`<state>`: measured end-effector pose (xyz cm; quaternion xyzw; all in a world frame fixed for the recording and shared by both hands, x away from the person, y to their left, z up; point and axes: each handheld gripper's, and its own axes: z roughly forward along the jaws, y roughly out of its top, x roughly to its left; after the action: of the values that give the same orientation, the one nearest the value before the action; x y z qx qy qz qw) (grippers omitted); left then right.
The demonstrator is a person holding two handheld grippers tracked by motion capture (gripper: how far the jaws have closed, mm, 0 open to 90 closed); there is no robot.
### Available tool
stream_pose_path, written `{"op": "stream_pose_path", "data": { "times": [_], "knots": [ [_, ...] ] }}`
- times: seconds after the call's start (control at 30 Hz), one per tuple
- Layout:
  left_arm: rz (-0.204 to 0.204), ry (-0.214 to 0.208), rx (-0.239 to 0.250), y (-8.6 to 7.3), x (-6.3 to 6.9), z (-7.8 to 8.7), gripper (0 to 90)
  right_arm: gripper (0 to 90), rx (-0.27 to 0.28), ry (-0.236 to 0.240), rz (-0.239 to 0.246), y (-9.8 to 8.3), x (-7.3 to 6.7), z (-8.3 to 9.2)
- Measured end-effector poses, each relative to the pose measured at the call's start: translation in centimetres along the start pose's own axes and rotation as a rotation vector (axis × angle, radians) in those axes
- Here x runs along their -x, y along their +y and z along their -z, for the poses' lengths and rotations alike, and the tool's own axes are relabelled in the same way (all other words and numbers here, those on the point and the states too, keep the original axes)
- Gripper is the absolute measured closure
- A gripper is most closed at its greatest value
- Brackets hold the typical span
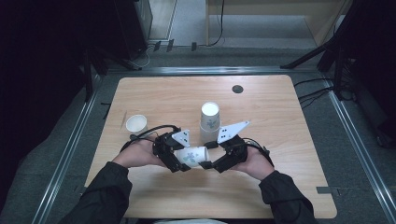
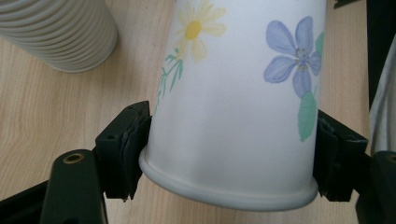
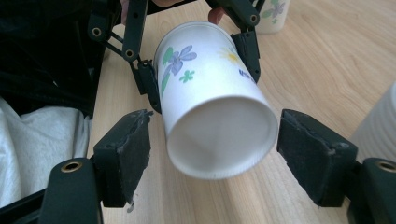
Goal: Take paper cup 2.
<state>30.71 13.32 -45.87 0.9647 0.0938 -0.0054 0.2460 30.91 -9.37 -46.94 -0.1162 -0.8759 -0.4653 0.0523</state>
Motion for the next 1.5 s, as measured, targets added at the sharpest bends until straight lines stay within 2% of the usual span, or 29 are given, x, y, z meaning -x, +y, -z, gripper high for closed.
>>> {"op": "stream_pose_path", "data": {
  "times": [0.2,0.37,0.43,0.7,0.83,1.03,1.17,1.23,1.43,1.5],
  "knots": [
    [-0.021,-0.008,-0.022,0.4,0.4,-0.5,24.1,25.8,-0.031,0.008,0.011,0.0,-0.2,-0.9],
    [-0.024,-0.015,-0.021,0.6,0.5,-0.7,24.1,28.9,-0.05,0.013,0.031,0.0,-0.4,-1.4],
    [-0.031,-0.016,-0.025,0.5,0.5,-0.7,24.1,32.5,-0.063,0.012,0.032,0.0,-0.5,-1.5],
    [-0.03,-0.019,-0.005,0.4,0.5,-0.6,21.6,33.9,-0.066,0.019,0.031,0.1,-0.5,-1.2],
    [-0.006,-0.025,0.033,0.4,0.3,-0.2,16.3,33.7,-0.06,0.017,0.028,0.2,-0.4,-0.8],
    [0.043,-0.04,0.123,0.0,-0.1,0.7,14.3,33.7,-0.028,0.012,0.02,0.2,-0.1,0.3],
    [0.037,-0.033,0.153,0.0,-0.1,0.9,13.1,33.6,-0.012,0.007,0.018,0.2,0.0,1.0],
    [0.046,-0.041,0.167,-0.1,-0.2,0.9,13.1,33.6,-0.014,0.005,0.014,0.1,0.1,1.2],
    [0.062,-0.055,0.252,-0.3,-0.1,1.2,13.1,33.6,0.014,0.027,0.008,0.2,0.1,1.7],
    [0.06,-0.058,0.262,-0.3,-0.1,1.2,13.1,33.6,0.014,0.032,0.007,0.2,0.1,1.7]
  ]
}}
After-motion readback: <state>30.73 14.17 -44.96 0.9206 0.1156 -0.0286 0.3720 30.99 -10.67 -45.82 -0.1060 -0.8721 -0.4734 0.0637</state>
